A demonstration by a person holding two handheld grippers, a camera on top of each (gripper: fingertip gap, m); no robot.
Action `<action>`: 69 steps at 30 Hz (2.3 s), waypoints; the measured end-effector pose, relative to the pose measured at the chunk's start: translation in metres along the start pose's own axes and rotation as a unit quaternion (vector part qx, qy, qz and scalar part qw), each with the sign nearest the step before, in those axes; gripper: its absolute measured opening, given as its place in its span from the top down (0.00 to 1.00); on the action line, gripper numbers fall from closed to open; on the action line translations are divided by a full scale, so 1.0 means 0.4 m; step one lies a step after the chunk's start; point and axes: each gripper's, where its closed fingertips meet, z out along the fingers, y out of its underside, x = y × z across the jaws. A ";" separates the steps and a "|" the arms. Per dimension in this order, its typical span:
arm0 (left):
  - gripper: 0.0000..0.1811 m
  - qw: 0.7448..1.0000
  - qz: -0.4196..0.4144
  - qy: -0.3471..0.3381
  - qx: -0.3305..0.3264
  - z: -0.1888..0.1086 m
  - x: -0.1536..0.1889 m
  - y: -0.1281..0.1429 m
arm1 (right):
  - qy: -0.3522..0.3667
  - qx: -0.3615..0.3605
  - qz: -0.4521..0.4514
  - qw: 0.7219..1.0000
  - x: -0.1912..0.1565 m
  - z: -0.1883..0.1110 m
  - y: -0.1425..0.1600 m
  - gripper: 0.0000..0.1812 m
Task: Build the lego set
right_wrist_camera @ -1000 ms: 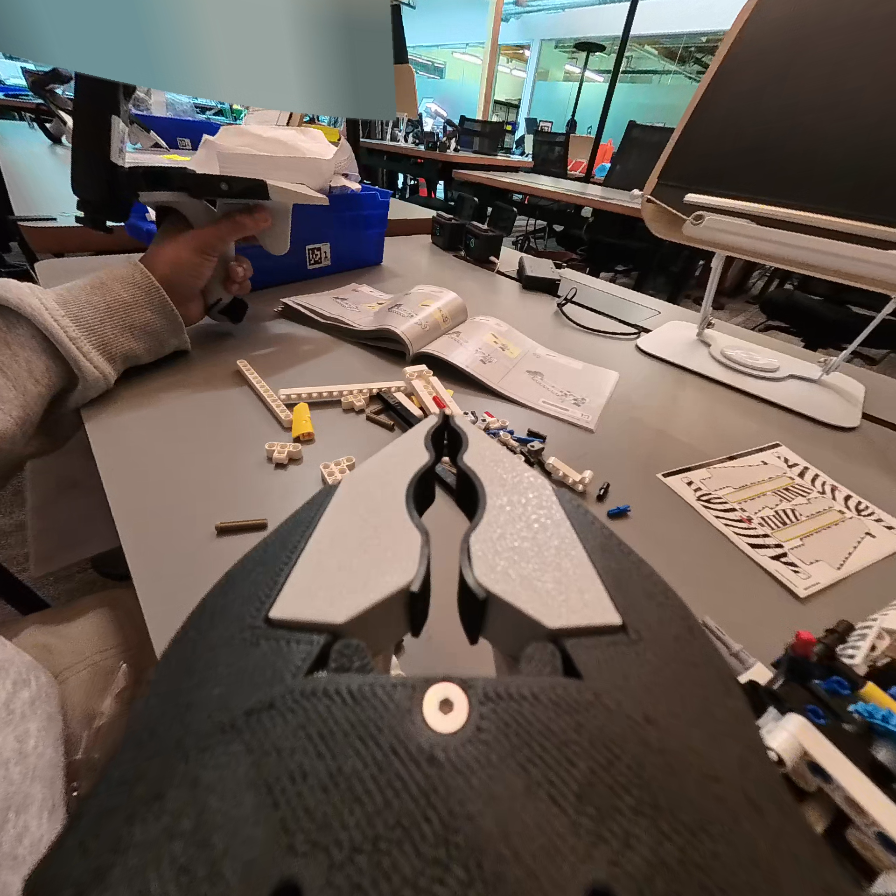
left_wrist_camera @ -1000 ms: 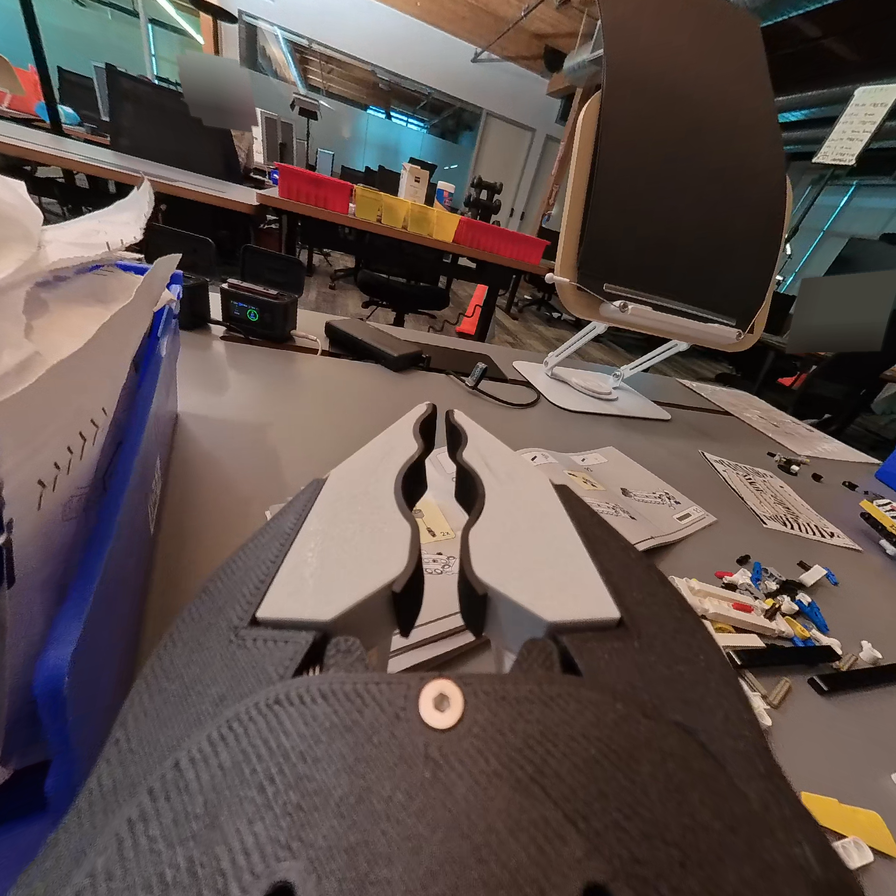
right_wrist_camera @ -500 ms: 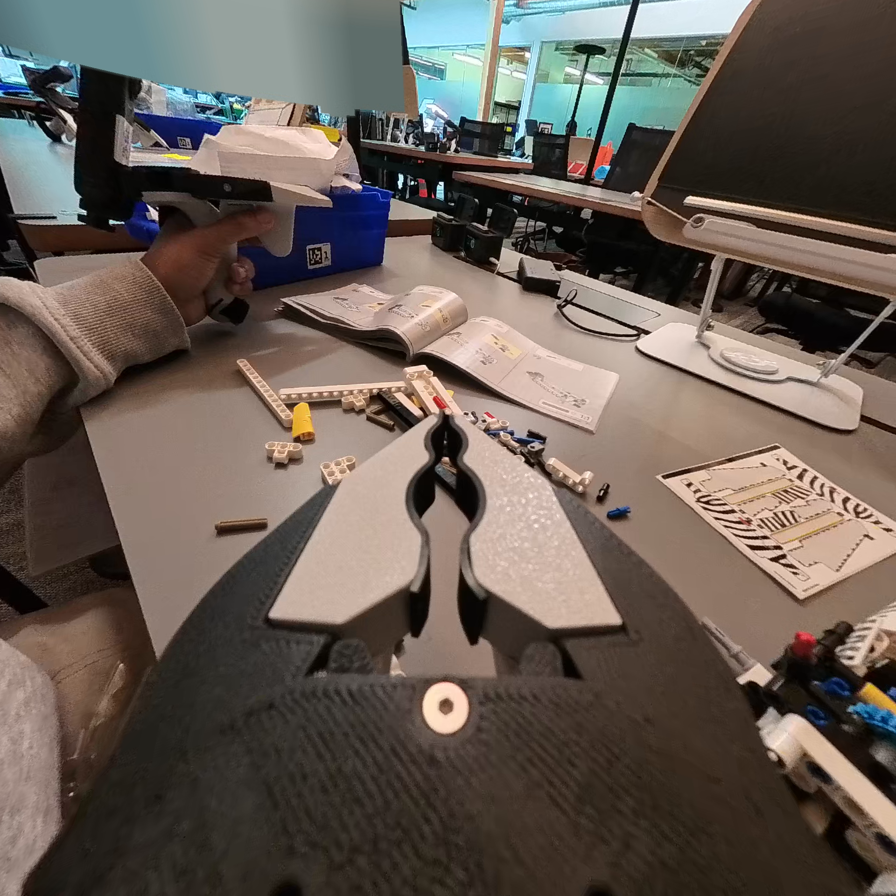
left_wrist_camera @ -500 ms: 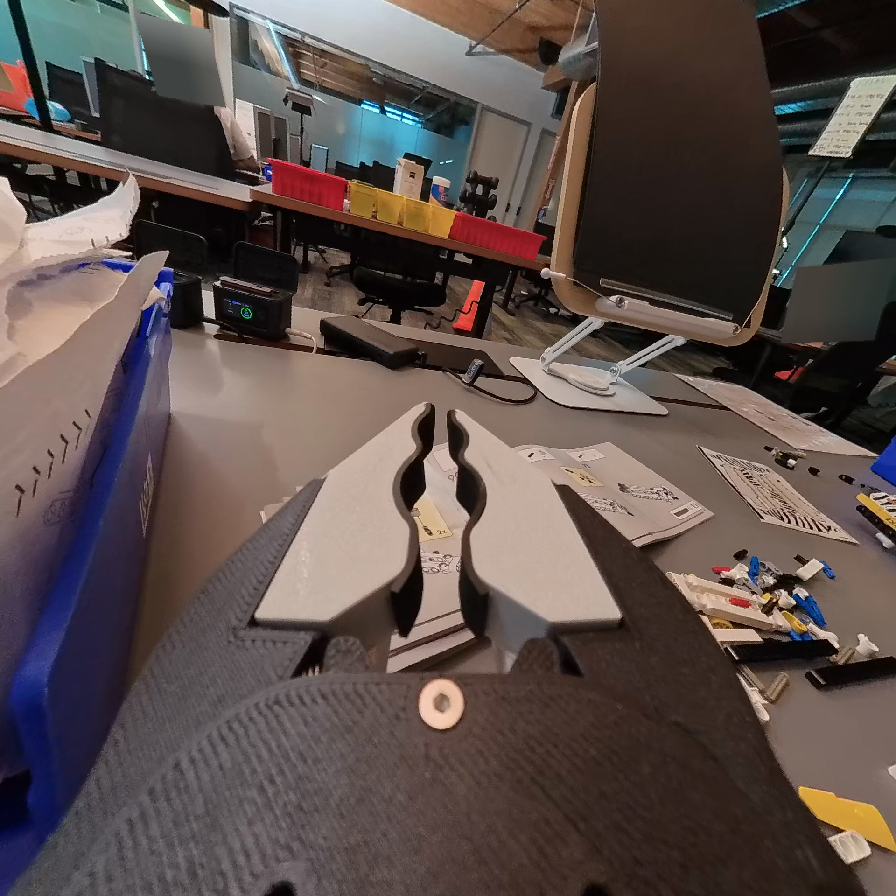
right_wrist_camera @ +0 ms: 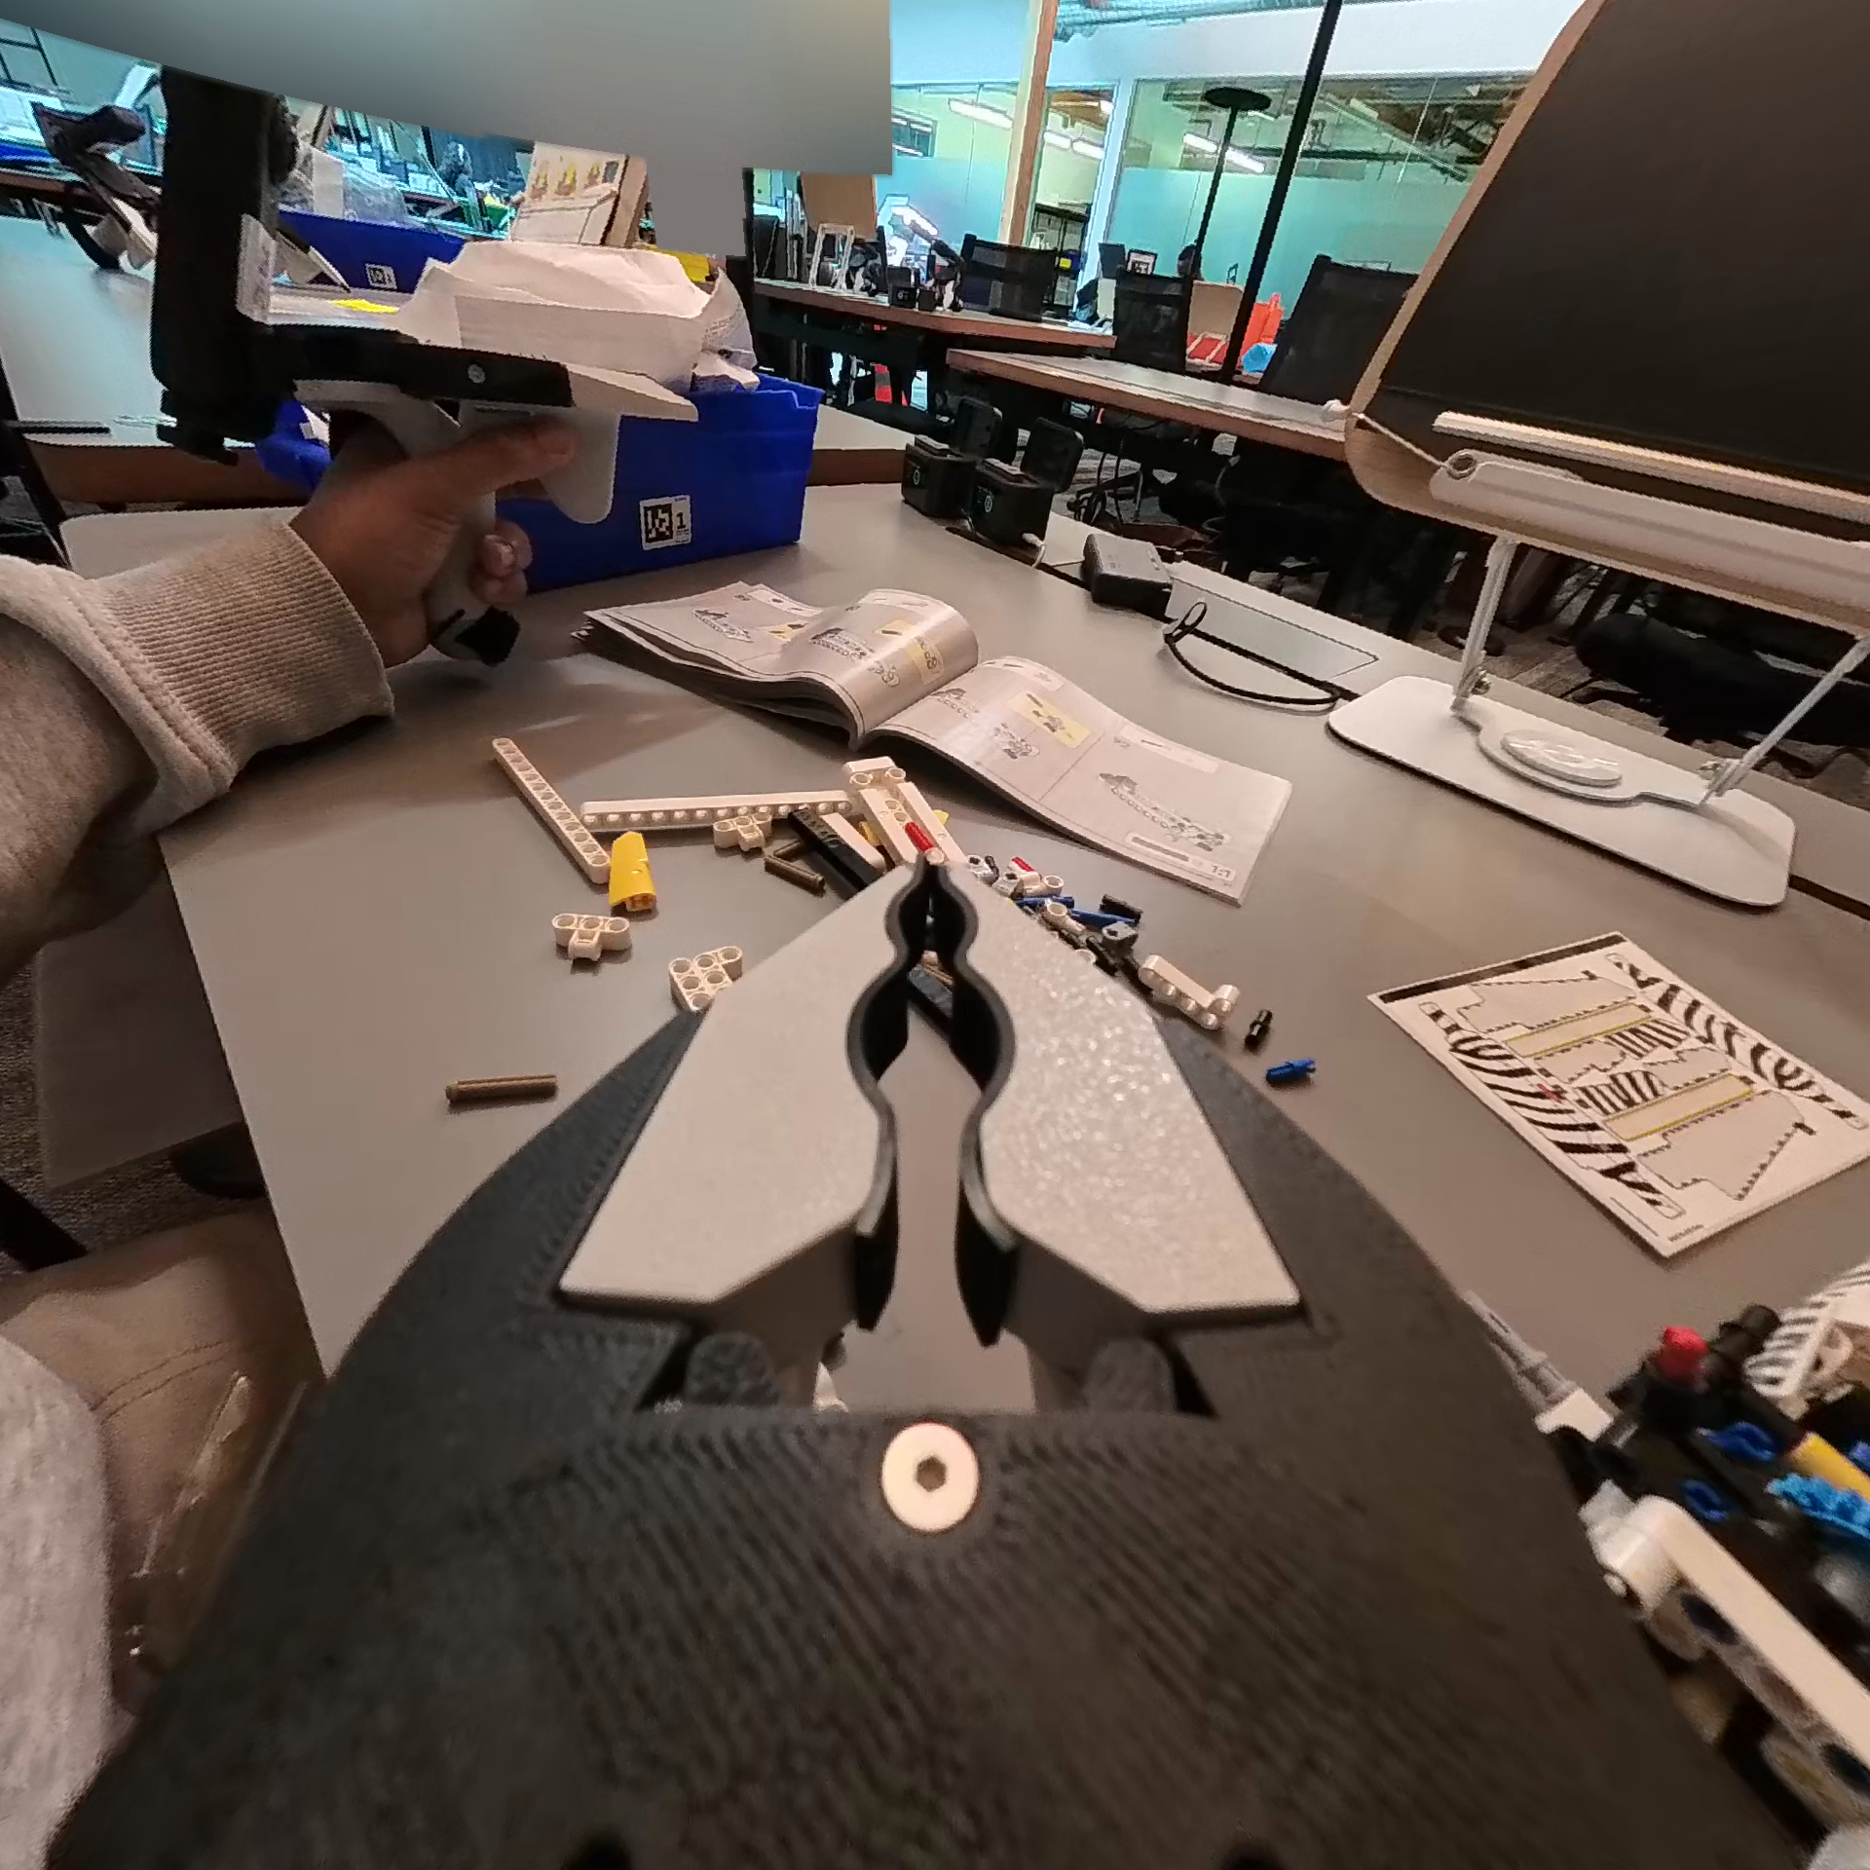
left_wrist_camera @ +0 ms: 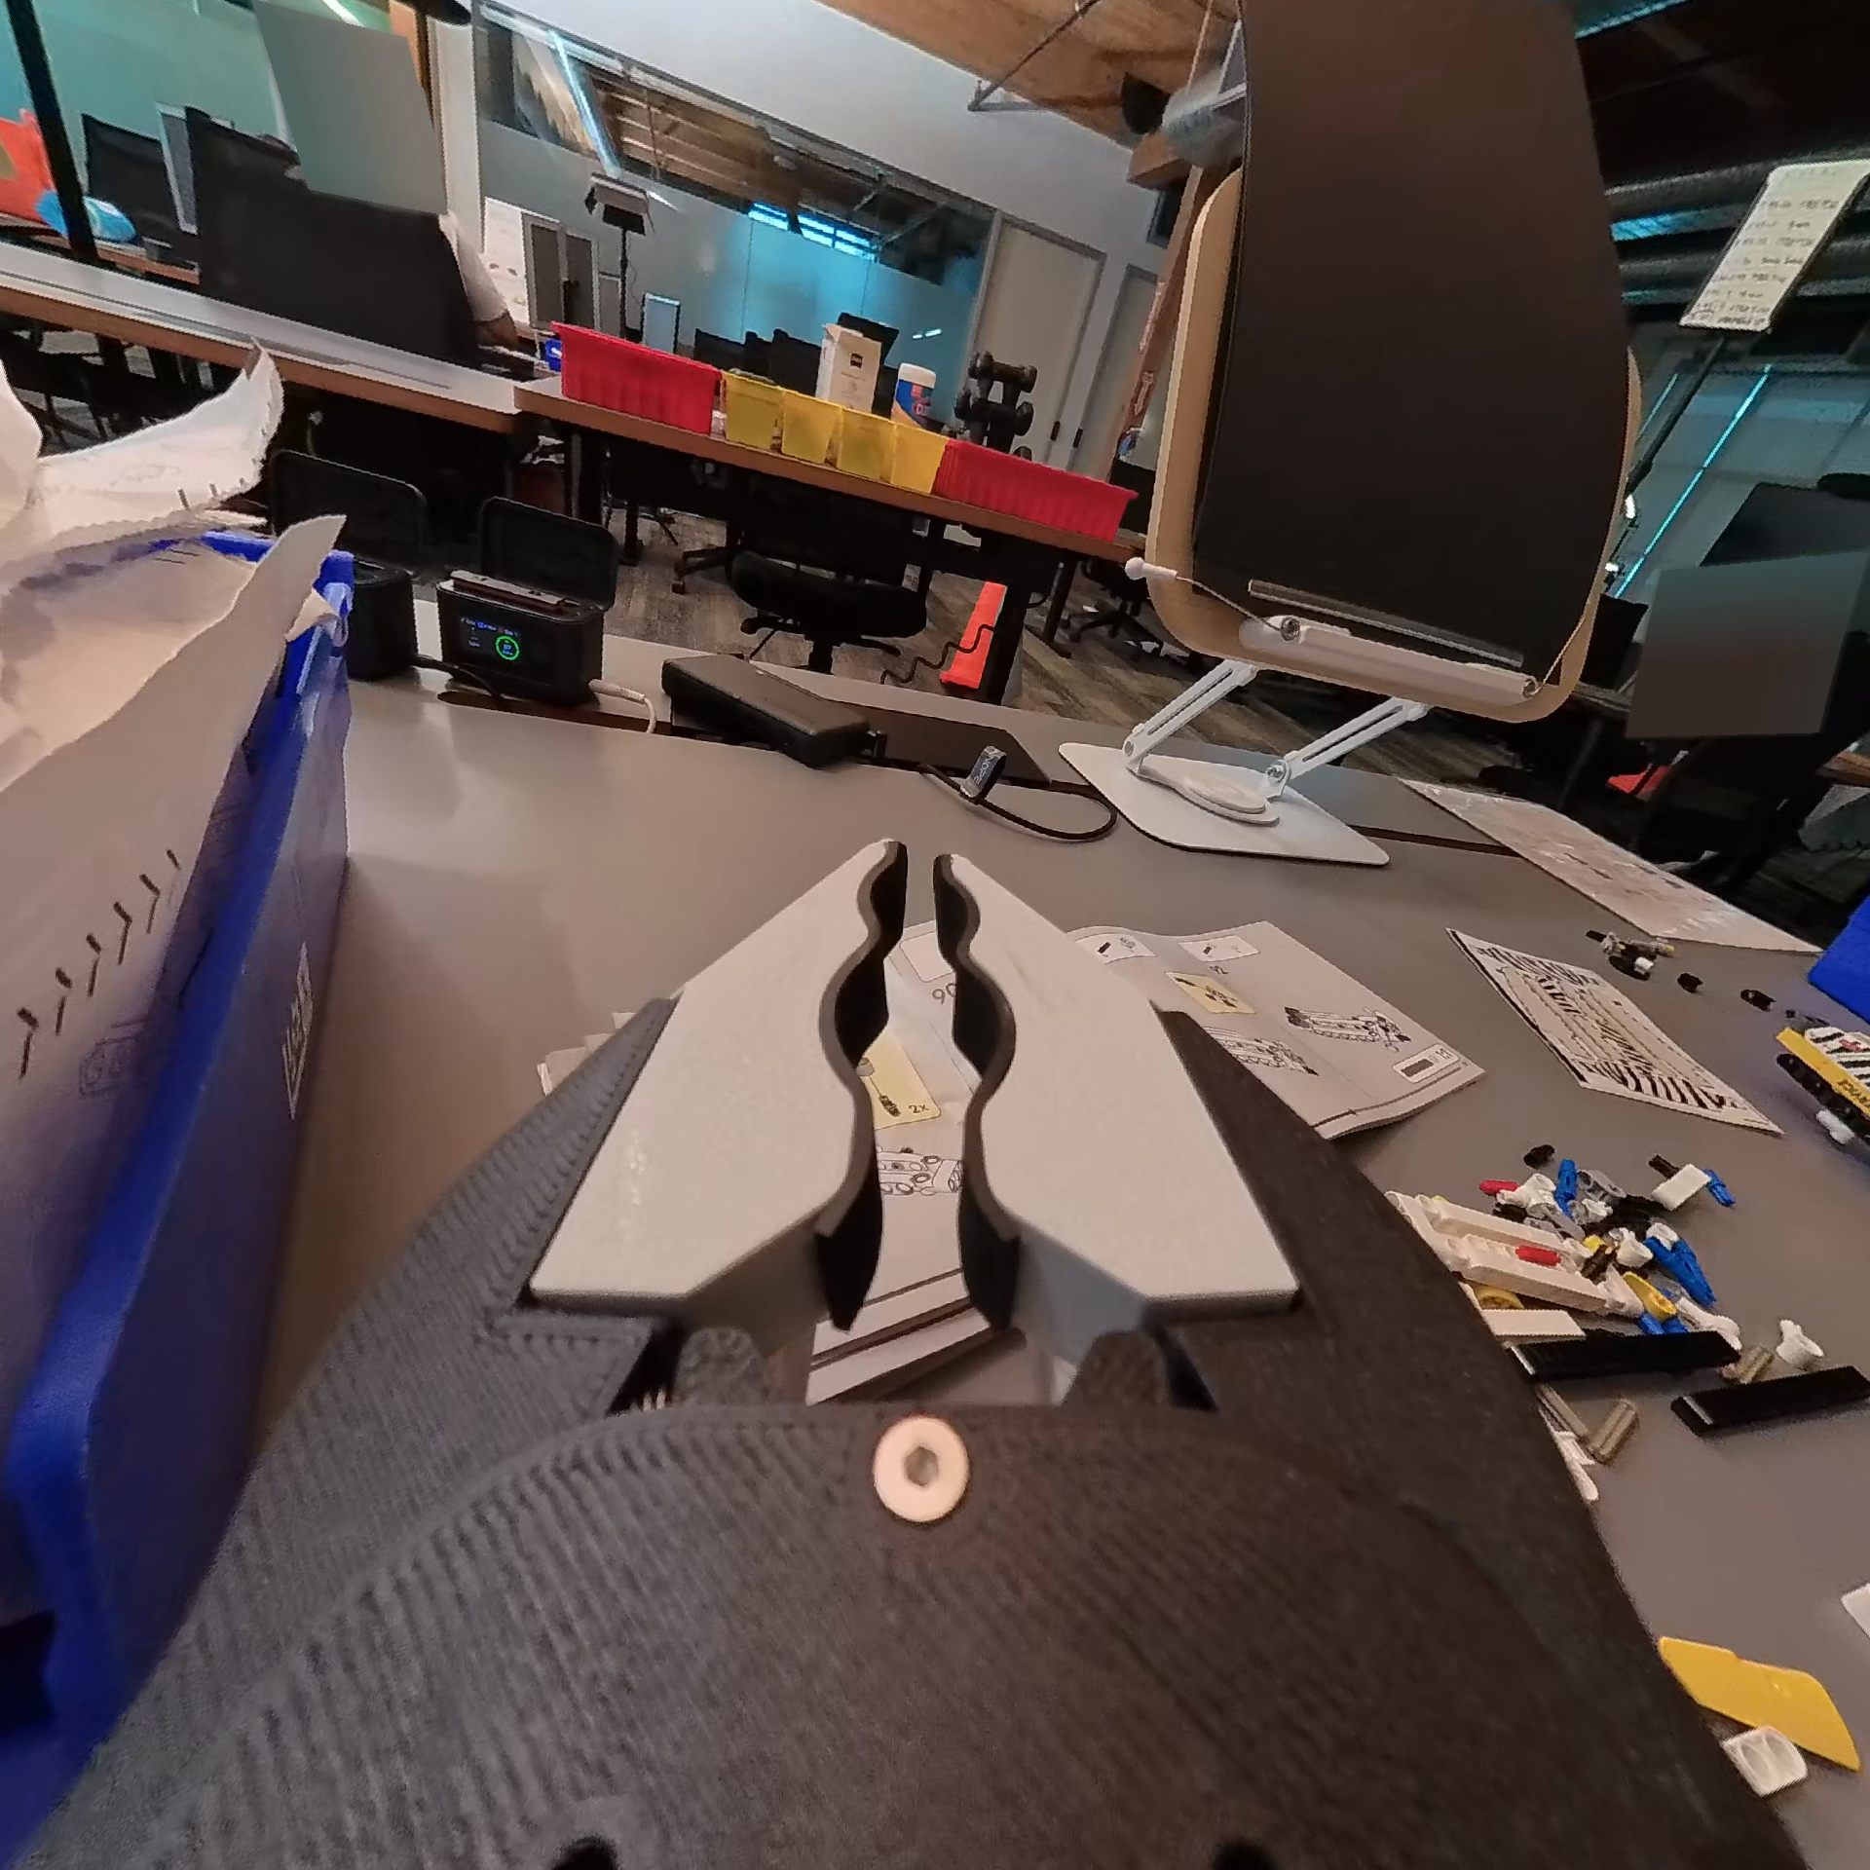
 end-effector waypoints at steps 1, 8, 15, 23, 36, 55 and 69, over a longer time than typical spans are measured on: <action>0.98 1.000 0.000 0.000 0.000 0.000 0.000 0.000 | 0.000 0.000 -0.001 1.000 0.000 0.000 0.000 1.00; 0.98 1.000 -0.001 0.002 -0.001 0.001 0.002 0.001 | 0.003 -0.002 -0.001 1.000 0.001 0.001 0.001 1.00; 0.97 1.000 -0.003 0.006 -0.004 0.003 0.003 0.004 | -0.079 -0.156 0.070 0.982 -0.052 0.037 0.097 0.88; 0.97 1.000 -0.004 0.016 -0.014 0.009 0.012 0.012 | -0.097 -0.291 0.094 0.947 -0.088 0.055 0.154 0.90; 0.96 0.996 0.014 0.081 -0.036 0.021 0.078 0.032 | -0.086 -0.314 0.085 0.942 -0.089 0.076 0.165 0.97; 0.90 0.732 0.050 0.647 -0.208 -0.245 0.757 0.151 | -0.302 -0.041 0.481 0.822 -0.119 -0.020 -0.128 0.98; 0.97 0.710 0.037 0.679 -0.186 -0.276 0.783 0.137 | -0.353 -0.015 0.590 0.726 -0.132 -0.025 -0.135 0.97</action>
